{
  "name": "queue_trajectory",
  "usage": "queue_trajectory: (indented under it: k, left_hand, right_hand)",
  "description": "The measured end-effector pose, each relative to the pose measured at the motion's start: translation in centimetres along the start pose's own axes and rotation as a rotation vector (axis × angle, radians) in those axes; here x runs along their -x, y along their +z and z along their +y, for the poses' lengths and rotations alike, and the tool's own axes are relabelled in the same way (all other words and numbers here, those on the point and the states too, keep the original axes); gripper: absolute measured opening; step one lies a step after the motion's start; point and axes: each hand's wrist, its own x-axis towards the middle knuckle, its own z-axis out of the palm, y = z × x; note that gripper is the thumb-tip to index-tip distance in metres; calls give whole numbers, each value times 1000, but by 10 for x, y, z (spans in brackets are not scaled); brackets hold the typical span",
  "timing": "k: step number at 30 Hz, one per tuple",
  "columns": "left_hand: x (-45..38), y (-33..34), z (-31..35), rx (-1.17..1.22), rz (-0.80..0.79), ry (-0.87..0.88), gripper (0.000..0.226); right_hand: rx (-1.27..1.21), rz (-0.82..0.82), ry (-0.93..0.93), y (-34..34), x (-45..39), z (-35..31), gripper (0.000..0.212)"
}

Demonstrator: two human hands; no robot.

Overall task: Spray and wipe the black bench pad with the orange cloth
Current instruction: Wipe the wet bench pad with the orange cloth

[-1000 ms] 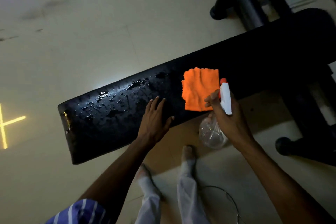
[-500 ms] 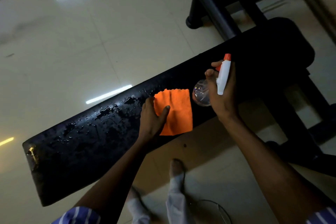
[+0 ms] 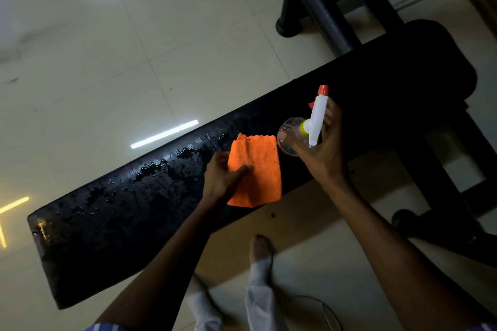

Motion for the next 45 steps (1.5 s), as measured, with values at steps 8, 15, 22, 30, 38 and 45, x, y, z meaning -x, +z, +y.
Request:
queue_trajectory:
  k: [8,15,22,30,38,45]
  left_hand:
    - [29,-21,8,299,-194,-14,45]
    - [47,-65,3,442,-392,-34,39]
    - [31,-104,-23,261,-126,128,43]
    - [40,-134,-71,-251,177,272,41]
    - [36,-140,-113,-680,272,361,48]
    - [32,-135,-148,-879,297,354,68]
  right_hand:
    - [-157,75,574,11,70,43,48]
    - [-699,-435,829,46,89,15,43]
    - [-177,-252,176,55,64,-60,14]
    - [486,-416,-141,121,68,-70,28]
    - [882,-555,-312,168,49,4,72]
    - [1014,-387,-498,177,41,37,69]
